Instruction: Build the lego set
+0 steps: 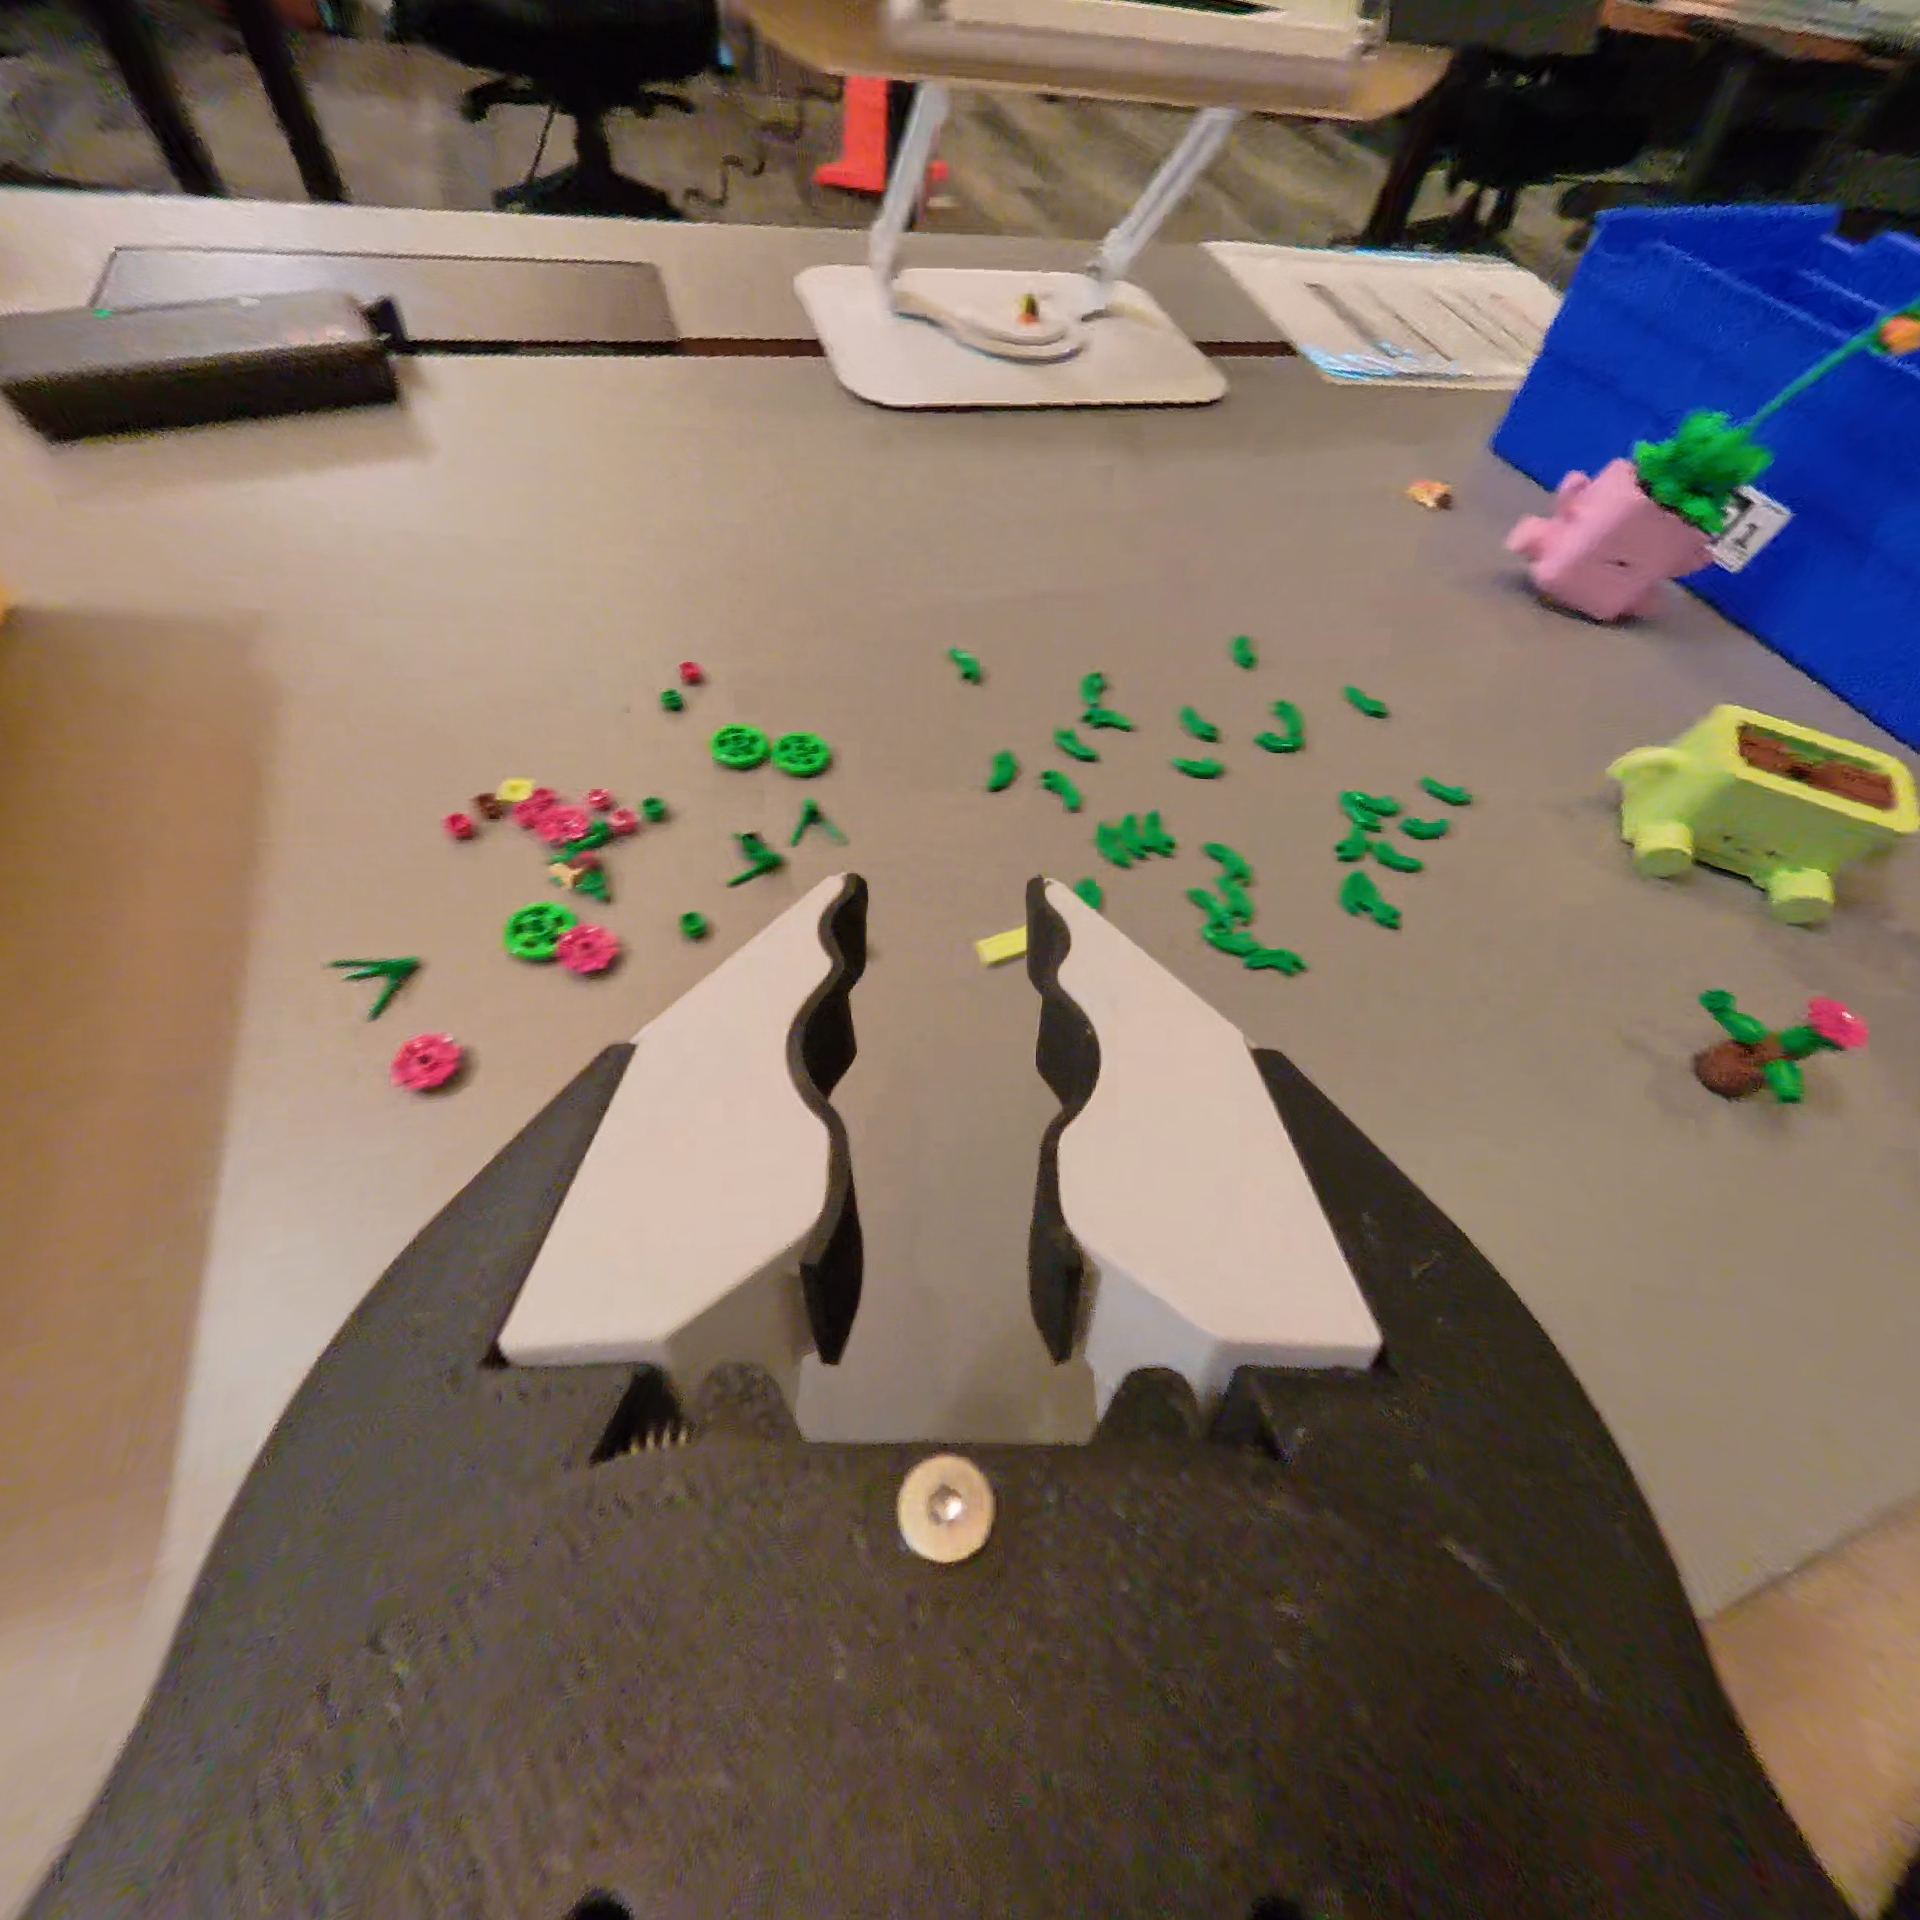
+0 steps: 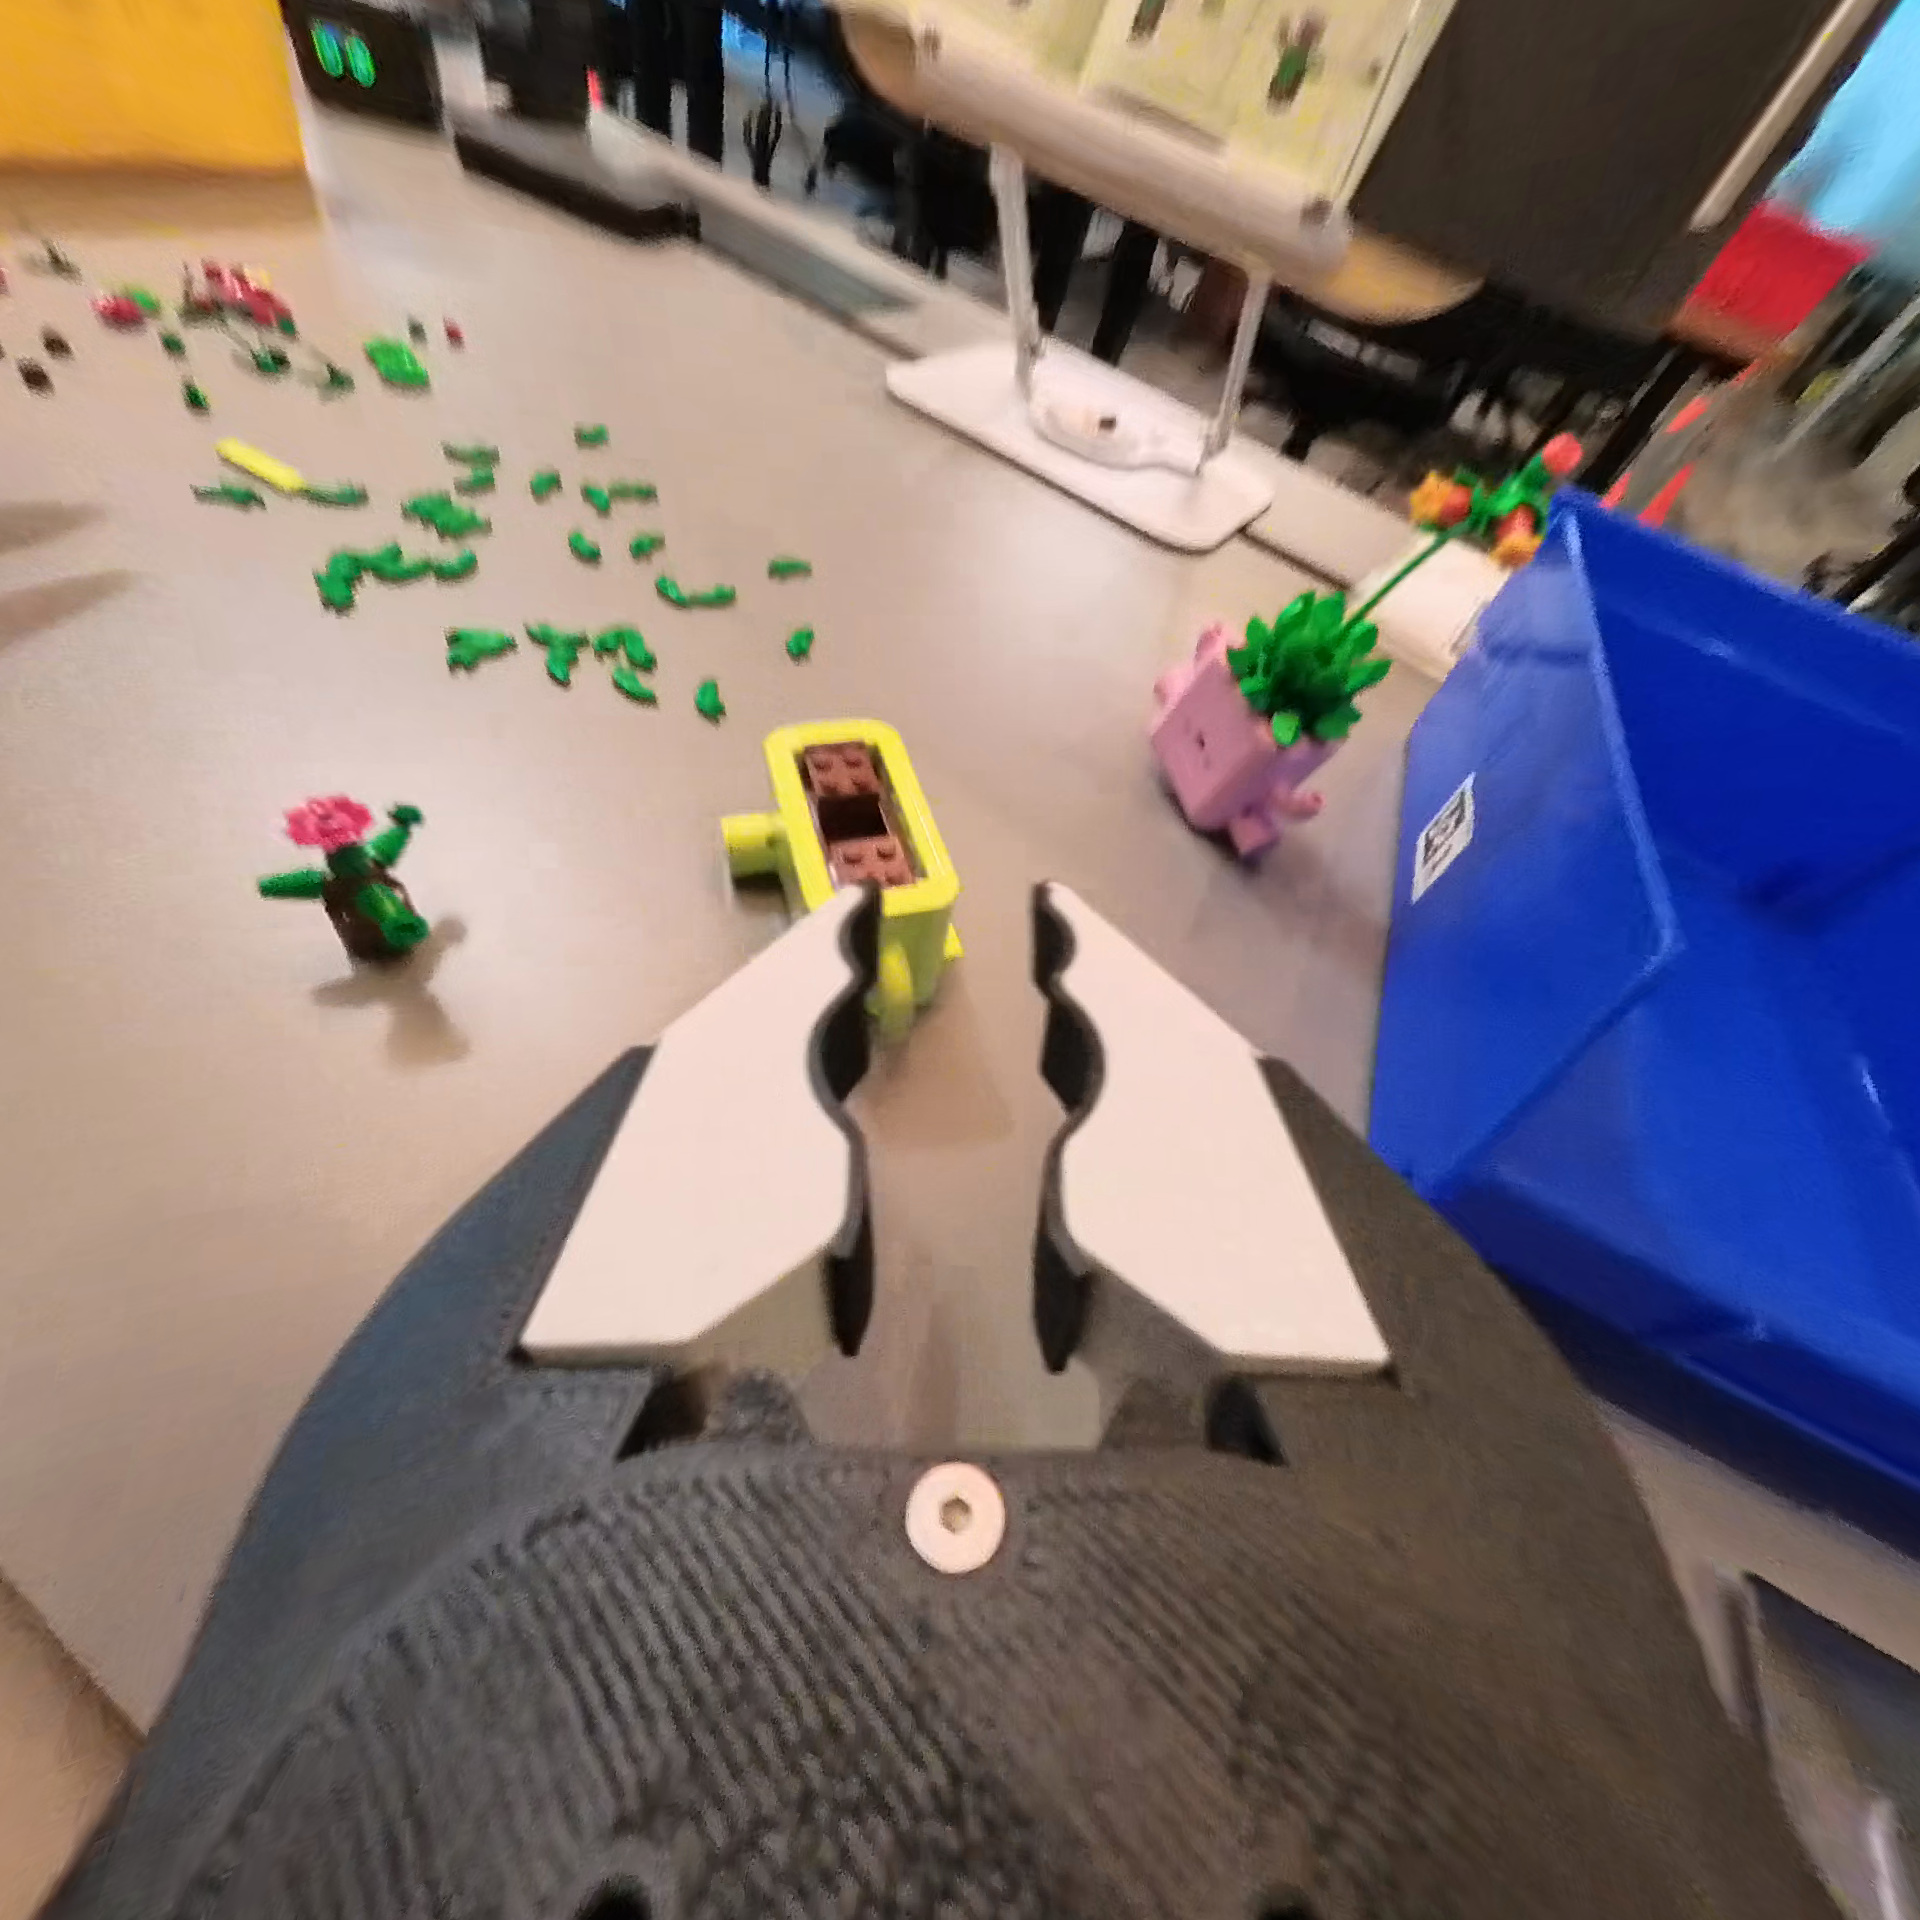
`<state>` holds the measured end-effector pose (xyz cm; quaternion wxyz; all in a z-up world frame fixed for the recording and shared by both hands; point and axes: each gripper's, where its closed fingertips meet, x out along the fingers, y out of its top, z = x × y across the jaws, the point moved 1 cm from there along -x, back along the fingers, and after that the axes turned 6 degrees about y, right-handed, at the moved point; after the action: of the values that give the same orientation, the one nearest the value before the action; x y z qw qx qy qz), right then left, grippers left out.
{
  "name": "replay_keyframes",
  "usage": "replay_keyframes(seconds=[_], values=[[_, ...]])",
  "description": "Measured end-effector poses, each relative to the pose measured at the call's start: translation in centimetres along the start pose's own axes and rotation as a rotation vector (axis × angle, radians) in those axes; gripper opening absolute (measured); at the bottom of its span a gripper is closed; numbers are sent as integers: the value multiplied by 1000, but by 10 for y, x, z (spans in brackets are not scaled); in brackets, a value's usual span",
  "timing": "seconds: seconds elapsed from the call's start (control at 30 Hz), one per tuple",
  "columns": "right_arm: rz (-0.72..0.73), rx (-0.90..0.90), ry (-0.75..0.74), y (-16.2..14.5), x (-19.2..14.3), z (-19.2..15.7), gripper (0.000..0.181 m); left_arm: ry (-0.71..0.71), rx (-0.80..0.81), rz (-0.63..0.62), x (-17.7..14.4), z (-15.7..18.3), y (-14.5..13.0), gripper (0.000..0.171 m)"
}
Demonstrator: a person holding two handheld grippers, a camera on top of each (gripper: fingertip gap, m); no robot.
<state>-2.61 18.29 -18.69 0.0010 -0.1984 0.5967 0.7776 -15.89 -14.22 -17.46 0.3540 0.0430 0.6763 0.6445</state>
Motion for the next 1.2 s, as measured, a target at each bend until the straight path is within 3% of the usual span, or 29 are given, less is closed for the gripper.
replay_keyframes(seconds=[0.13, 0.27, 0.33, 0.37, 0.5, 0.67, 1.03, 1.2], values=[[43, -16, -11, 8, 4, -10, 9, 58, 51, -36, 10, -29, -2, 27], [-18, 4, 34, 2, 13, -15, 13, 247, 208, -26, 28, -71, 6, 18], [-23, 56, 67, 1, 14, -14, 13, 301, 162, 9, 30, -90, 12, 13], [-15, 90, 92, 1, 14, -13, 14, 322, 126, 29, 27, -100, 14, 0], [47, 234, 211, 6, 8, -11, 18, 377, 10, 58, 16, -130, 3, 0], [6, 292, 269, 0, 13, -12, 30, 334, -36, 40, 19, -133, -7, 0], [-85, 197, 271, -8, 21, -24, 28, 270, -6, -15, 28, -124, -13, 5], [-83, 212, 288, -8, 21, -25, 27, 191, 24, -58, 51, -112, -10, 10]])
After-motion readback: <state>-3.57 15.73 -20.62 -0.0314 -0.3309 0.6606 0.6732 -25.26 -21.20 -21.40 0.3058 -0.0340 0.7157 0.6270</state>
